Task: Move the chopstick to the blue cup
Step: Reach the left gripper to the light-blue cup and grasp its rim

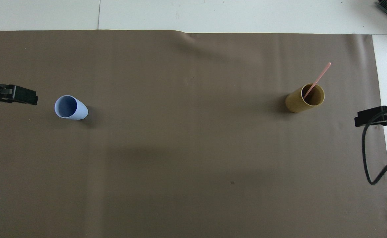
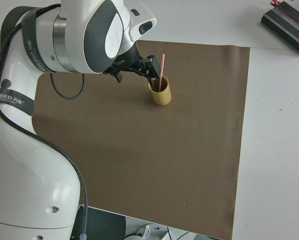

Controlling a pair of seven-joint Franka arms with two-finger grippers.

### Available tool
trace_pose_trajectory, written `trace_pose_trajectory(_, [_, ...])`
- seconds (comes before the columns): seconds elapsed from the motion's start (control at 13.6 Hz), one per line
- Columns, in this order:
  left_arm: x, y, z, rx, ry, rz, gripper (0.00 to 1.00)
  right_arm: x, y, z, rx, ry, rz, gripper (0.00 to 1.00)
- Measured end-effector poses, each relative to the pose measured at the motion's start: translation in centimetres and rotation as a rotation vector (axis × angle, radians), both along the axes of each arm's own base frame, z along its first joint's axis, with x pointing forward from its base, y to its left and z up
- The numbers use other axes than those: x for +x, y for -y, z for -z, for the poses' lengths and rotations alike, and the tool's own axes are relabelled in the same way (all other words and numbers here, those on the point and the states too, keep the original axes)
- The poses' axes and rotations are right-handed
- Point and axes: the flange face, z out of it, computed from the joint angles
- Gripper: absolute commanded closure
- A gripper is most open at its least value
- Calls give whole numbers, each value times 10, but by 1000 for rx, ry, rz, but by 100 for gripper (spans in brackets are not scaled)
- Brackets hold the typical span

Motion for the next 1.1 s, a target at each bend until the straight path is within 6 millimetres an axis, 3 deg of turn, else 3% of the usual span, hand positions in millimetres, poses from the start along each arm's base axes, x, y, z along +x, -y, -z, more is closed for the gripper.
trace_pose_trajectory(0.59, [15,-34,112,-19,-1,6,0,-4,0,1,1,-9,-1,0])
trace_pose_trajectory(0.96, [40,-56,184,-23,-13,-31,0,-8,0,2,1,-38,0,0])
trace_pose_trajectory(1.1, [46,-56,199,-24,-13,-31,0,-8,0,2,1,-38,0,0])
